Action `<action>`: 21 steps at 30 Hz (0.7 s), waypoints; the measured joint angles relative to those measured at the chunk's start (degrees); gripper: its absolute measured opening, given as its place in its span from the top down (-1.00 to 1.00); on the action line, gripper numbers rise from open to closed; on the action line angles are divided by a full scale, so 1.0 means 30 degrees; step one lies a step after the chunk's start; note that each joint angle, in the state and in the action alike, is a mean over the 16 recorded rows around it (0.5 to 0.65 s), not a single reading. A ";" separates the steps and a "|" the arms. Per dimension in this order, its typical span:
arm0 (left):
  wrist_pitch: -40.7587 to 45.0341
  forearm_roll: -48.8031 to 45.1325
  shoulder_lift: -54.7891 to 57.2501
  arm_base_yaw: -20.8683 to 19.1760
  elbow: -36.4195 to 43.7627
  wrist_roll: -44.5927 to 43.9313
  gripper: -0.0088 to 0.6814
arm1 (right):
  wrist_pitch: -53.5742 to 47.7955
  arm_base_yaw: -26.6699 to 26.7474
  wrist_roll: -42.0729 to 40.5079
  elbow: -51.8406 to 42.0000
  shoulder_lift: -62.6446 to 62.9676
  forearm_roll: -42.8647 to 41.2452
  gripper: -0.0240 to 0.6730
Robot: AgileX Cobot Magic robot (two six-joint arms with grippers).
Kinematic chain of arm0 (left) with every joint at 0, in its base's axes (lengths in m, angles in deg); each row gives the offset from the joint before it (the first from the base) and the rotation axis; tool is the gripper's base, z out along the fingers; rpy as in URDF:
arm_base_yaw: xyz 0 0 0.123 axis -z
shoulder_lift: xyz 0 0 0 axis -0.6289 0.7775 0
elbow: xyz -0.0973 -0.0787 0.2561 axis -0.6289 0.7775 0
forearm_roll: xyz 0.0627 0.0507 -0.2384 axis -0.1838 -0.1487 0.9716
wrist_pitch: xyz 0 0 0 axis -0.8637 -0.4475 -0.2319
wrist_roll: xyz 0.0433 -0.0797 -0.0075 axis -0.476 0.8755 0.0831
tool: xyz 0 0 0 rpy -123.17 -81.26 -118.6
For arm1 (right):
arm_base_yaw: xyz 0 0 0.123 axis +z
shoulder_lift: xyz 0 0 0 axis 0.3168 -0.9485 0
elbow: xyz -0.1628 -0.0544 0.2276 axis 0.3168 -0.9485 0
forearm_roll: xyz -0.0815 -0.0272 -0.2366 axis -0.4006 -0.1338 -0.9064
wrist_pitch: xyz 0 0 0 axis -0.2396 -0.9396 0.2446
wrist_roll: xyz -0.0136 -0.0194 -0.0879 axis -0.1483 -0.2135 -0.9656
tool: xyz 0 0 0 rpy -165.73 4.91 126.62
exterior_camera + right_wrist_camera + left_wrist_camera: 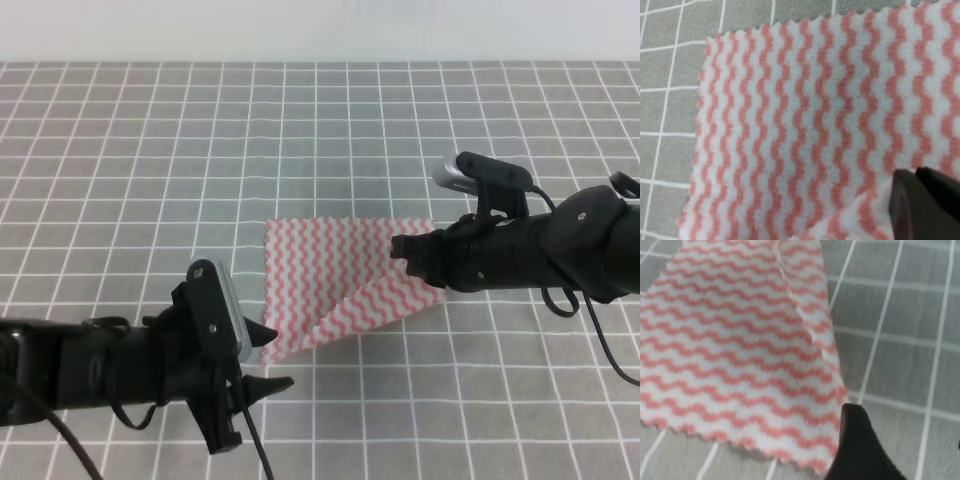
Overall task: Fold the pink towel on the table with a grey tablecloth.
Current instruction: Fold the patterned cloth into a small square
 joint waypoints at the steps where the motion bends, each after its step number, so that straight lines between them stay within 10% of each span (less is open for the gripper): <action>1: -0.0120 0.0010 0.0132 -0.0002 -0.0038 -0.0132 -0.15 | 0.0009 -0.0004 -0.0011 -0.0002 0.0022 0.0005 0.97; 21: -0.1810 -0.0122 0.2231 -0.0010 -0.1034 -0.0936 -0.09 | 0.0063 -0.0026 -0.0049 -0.0012 0.0151 -0.0039 0.97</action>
